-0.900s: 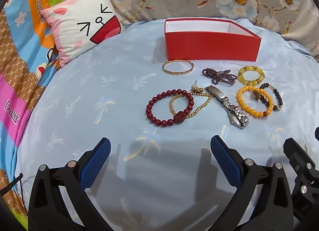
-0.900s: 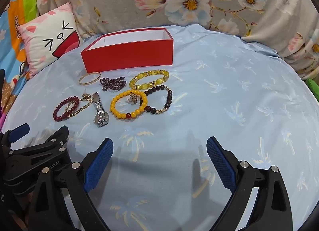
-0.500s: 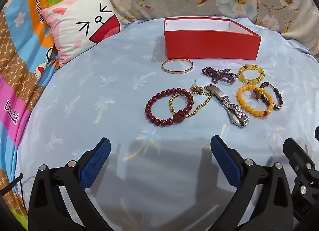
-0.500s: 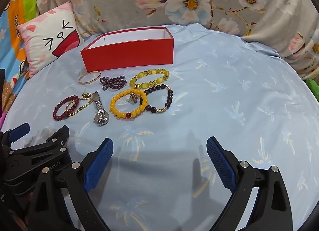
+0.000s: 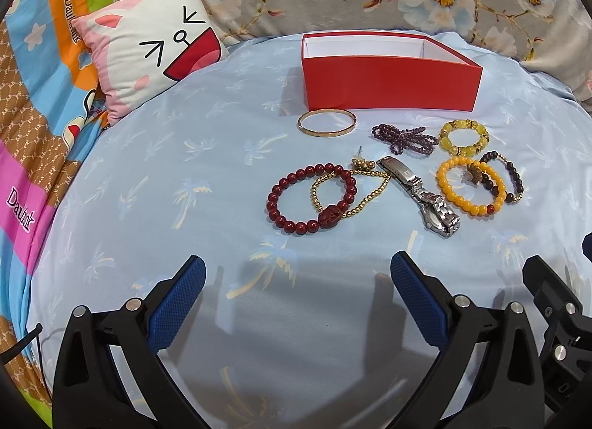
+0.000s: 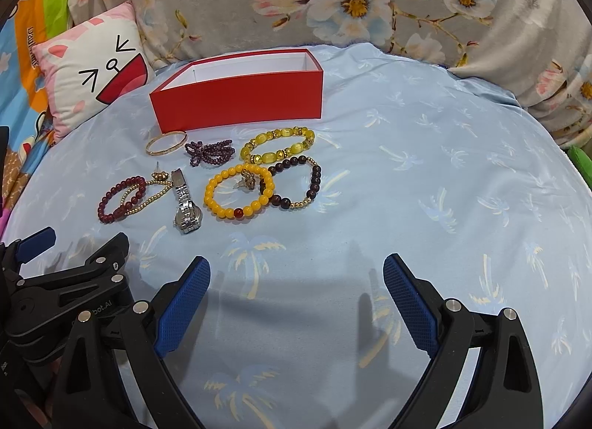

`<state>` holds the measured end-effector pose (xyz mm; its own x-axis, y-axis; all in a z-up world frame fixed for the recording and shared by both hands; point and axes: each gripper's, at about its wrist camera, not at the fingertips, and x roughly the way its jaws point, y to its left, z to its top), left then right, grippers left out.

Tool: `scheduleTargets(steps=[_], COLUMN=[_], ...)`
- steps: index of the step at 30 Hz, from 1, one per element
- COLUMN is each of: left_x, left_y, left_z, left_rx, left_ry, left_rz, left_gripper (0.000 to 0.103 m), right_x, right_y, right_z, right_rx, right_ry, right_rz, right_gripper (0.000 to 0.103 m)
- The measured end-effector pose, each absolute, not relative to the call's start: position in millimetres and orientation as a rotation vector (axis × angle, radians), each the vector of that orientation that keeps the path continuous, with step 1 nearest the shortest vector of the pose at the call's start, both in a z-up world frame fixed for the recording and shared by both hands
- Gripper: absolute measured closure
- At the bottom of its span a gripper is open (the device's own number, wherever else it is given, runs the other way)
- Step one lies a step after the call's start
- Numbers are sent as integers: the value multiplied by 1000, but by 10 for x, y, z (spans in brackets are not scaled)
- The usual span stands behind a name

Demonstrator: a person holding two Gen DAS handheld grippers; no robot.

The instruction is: Organize jewelry

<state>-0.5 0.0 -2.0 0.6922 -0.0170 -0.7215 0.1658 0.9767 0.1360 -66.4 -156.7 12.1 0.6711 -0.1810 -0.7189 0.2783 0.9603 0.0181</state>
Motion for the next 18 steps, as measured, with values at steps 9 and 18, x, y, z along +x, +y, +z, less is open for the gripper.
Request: scheduleTargets(steps=[9,18], left_x=[-41,-2], left_y=[-68,21], left_z=[-28,-3], left_rx=[196,190], left_ry=[800,798], left_rz=[-104,-104], left_gripper=[8,8], right_x=[-661,-664], right_y=[-1565,-1573], right_z=[125,142], right_rx=[129,129], right_ry=[796,796], right_rz=[-260,-261], right_gripper=[12,12])
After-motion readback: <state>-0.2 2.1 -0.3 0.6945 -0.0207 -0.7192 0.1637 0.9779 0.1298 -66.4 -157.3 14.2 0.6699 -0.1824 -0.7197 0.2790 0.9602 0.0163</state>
